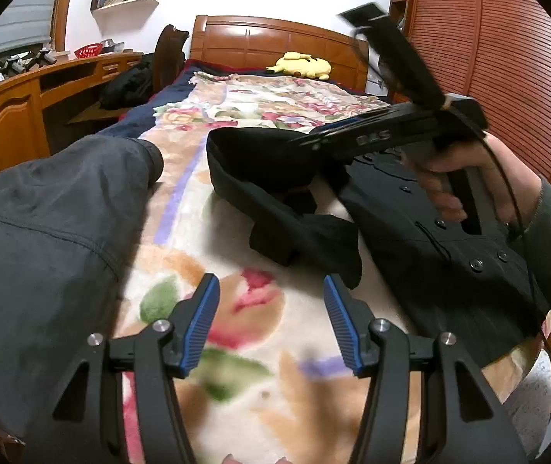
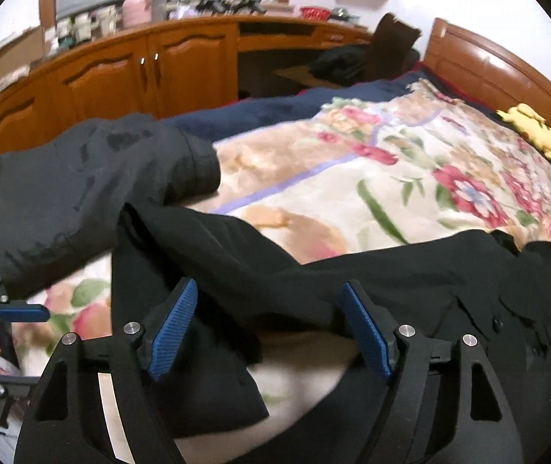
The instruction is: Fold large clothes
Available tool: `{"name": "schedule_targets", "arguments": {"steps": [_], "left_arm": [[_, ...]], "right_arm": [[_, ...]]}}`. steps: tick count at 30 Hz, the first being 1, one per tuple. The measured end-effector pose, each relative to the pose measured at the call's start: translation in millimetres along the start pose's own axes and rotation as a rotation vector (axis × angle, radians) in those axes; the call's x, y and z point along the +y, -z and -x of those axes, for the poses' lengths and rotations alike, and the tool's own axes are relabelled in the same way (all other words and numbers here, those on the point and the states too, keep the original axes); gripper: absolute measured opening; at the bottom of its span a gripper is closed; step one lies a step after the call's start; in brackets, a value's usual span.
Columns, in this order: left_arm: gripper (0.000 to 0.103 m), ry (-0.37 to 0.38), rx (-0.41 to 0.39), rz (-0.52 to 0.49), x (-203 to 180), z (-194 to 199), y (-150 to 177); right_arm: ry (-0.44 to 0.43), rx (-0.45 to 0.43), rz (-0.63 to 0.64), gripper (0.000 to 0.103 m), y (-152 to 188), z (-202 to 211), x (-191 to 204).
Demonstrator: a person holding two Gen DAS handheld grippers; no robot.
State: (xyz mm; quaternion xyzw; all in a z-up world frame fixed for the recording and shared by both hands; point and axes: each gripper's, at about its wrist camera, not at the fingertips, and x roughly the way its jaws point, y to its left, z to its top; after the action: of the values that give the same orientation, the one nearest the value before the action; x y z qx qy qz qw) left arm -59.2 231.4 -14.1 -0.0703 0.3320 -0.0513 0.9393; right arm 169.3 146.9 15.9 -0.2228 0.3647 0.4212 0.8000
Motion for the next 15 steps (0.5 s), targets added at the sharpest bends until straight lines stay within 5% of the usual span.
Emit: {"name": "schedule_targets", "arguments": {"steps": [2,4,7,15], "left_arm": [[0.055,-0.008,0.001,0.007,1.3,-2.1,0.2],[0.055,-0.011,0.0,0.0,-0.1,-4.1,-0.5],[0.055,-0.013,-0.008,-0.003,-2.1,-5.3,-1.4],[0.055,0.003,-0.021,-0.036,-21.6,-13.4,-7.9]], "right_arm": [[-0.025,0.022,-0.008,0.063,-3.2,-10.1,1.7],[-0.025,0.031,0.008,0.031,-4.6,-15.3,4.6],[-0.011,0.016,0.034,0.012,-5.0,-14.7,7.2],[0.129,-0.184,-0.064,0.006,-0.5,55.5,-35.7]]}}
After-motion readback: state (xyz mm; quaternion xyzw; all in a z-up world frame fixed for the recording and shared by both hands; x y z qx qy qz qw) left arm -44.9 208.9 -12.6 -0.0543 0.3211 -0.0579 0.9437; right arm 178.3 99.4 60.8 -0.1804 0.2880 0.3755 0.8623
